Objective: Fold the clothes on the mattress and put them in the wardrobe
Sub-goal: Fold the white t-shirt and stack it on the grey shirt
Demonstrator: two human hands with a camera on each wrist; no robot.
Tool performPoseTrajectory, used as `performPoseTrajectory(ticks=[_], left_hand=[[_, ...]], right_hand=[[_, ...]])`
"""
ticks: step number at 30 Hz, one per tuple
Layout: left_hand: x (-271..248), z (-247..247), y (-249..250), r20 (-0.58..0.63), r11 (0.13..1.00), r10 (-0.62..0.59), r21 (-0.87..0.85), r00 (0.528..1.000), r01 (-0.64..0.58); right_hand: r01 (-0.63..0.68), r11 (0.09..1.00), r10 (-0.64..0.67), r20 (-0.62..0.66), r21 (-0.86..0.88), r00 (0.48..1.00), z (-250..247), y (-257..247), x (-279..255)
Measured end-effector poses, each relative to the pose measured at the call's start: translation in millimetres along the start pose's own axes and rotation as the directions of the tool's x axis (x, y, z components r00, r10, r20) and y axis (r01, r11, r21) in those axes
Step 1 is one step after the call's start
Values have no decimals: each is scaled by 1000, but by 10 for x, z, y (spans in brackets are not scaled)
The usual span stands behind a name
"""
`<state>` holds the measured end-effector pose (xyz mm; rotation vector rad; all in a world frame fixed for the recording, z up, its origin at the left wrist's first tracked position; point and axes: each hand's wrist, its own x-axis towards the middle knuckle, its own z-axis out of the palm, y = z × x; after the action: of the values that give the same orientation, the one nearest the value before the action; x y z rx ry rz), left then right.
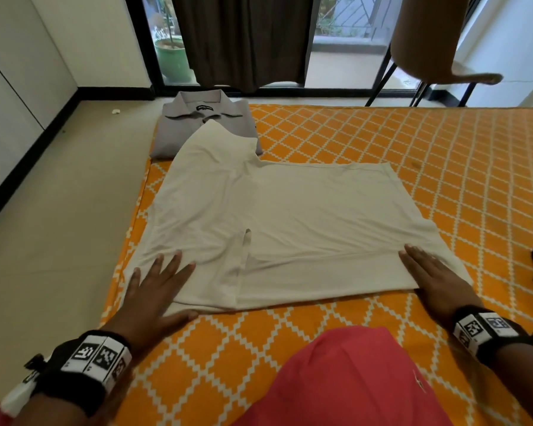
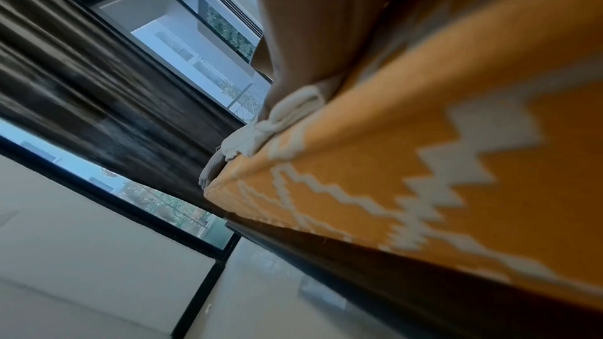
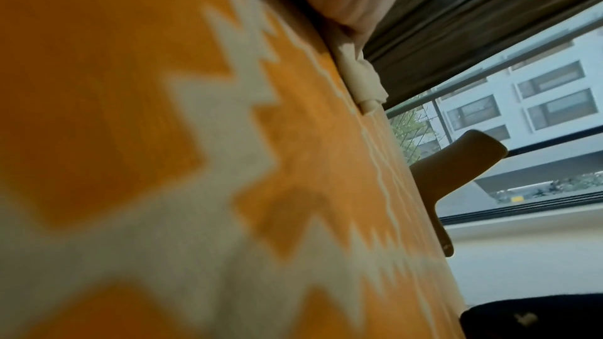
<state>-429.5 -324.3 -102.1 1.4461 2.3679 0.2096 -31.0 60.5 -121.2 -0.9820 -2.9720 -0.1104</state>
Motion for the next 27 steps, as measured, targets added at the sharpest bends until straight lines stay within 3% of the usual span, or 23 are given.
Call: performPoseTrajectory(ticks=[2, 5, 8, 13, 19, 27], left_hand=[[-19, -4, -34, -35, 998, 40, -45, 999, -41], [-5, 53, -32, -111, 991, 27, 133, 993, -12], [-14, 70, 39, -106, 951, -35, 302, 994, 66], [-68, -97, 235, 130, 897, -168, 431, 977, 97], [-255, -175, 317, 293, 876, -180, 483, 939, 17], [-471, -246, 453, 409, 912, -186, 410, 893, 2]], right_hand=[[-29, 999, 30, 23, -36, 999, -30, -17, -17], [-114, 993, 114, 4, -39, 993, -55, -29, -31], [-257, 964, 264, 163, -63, 951, -169, -81, -15], [-269, 953, 300, 288, -143, 909, -386, -66, -35], [-308, 943, 332, 365, -122, 870, -483, -50, -196], [-336, 933, 358, 460, -133, 812, -523, 72, -360]])
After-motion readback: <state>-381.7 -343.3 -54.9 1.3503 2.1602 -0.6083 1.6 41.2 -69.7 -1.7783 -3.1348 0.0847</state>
